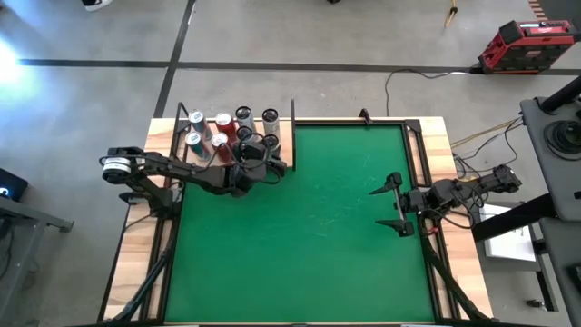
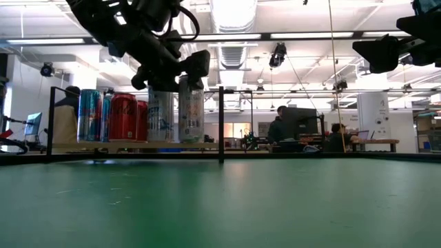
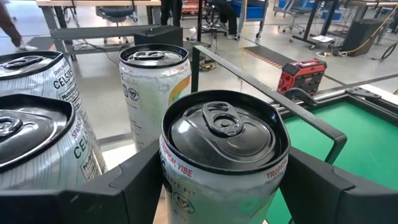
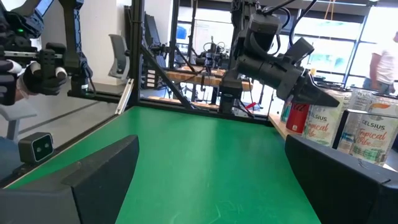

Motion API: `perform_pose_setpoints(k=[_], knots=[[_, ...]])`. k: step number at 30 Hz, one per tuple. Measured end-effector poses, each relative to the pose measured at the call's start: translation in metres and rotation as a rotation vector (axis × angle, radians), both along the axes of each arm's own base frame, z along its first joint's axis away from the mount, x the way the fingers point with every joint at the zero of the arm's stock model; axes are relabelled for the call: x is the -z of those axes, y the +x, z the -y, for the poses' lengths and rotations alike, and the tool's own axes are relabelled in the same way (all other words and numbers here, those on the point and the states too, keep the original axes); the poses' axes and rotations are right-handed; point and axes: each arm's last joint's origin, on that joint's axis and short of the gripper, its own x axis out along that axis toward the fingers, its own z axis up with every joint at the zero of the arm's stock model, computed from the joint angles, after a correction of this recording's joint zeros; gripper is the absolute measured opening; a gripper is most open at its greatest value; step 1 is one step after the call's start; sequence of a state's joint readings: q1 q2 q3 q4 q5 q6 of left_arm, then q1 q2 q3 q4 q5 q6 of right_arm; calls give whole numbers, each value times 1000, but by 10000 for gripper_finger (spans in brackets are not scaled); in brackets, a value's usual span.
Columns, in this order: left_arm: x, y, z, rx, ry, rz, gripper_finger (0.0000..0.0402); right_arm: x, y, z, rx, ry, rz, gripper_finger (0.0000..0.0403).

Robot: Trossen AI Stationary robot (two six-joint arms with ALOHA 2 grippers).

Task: Place canned beverage on shelf
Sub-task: Put the white yellow soda can on the shelf aligned with the other white yellow soda can

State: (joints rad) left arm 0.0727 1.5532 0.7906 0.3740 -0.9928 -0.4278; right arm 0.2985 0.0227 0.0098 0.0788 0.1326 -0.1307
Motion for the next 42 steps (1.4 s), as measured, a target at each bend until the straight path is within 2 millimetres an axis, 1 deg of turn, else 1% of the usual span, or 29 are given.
perform_pose_setpoints(k=[7, 19, 22, 32, 42], knots=[[1, 0, 0, 0, -2, -15, 267, 0, 0, 0, 0, 0, 0, 396], [0, 0, 0, -4, 1, -6, 313, 0, 0, 0, 0, 0, 0, 396], [-5, 2, 1, -1, 1, 2, 319, 0, 0, 0, 0, 0, 0, 396], [-20, 10, 2, 8, 4, -72, 322, 0, 0, 0, 0, 0, 0, 396], [-18, 9, -3, -17, -15, -89, 323, 0, 0, 0, 0, 0, 0, 396]])
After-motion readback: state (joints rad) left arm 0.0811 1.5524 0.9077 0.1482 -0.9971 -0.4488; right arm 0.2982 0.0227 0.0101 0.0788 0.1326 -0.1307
